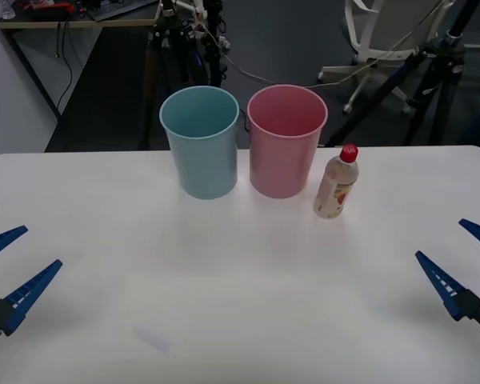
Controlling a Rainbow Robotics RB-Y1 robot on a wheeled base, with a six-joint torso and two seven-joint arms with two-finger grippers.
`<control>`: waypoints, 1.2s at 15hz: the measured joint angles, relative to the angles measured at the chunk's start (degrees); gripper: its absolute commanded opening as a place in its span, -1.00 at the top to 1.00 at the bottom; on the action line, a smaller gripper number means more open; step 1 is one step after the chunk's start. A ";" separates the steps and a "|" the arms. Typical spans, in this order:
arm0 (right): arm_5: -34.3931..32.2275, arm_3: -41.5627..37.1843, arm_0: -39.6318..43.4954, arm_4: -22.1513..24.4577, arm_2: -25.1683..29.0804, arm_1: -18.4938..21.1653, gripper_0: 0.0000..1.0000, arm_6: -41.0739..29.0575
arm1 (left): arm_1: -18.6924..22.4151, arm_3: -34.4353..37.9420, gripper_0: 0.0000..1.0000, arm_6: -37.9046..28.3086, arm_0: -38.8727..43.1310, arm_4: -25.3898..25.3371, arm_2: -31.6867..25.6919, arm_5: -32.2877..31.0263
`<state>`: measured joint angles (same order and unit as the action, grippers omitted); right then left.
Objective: Grasp the object on the table and drop it into the matching bin: aluminum can to the light blue bin, PET bottle to the pink bin.
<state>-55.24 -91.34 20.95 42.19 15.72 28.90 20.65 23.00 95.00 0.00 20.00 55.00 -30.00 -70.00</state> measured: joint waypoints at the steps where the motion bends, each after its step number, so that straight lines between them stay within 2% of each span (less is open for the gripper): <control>1: 1.15 0.94 -0.70 -1.29 -1.82 1.06 -1.00 1.41 | 0.00 0.00 -1.00 0.00 0.00 0.00 0.00 0.00; 4: 2.94 4.52 -3.96 -3.21 -6.19 2.80 -1.00 2.68 | 0.00 0.00 -1.00 0.00 0.00 0.00 0.00 0.00; 9: 3.38 14.26 -13.45 -4.62 -13.04 2.70 -1.00 4.97 | 0.00 0.00 -1.00 0.00 0.00 0.00 0.00 0.00; 13: 4.50 21.37 -19.92 -4.69 -15.59 0.47 -1.00 10.90 | 0.00 0.00 -1.00 0.00 0.00 0.00 0.00 0.00; 18: 10.99 22.53 -23.42 -4.69 -18.73 -1.16 -1.00 12.31 | 0.00 0.01 -1.00 0.00 0.00 0.00 0.00 0.00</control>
<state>-44.25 -68.81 -2.47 37.49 -3.00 27.75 32.96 23.00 95.00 0.00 20.00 55.00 -30.00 -70.00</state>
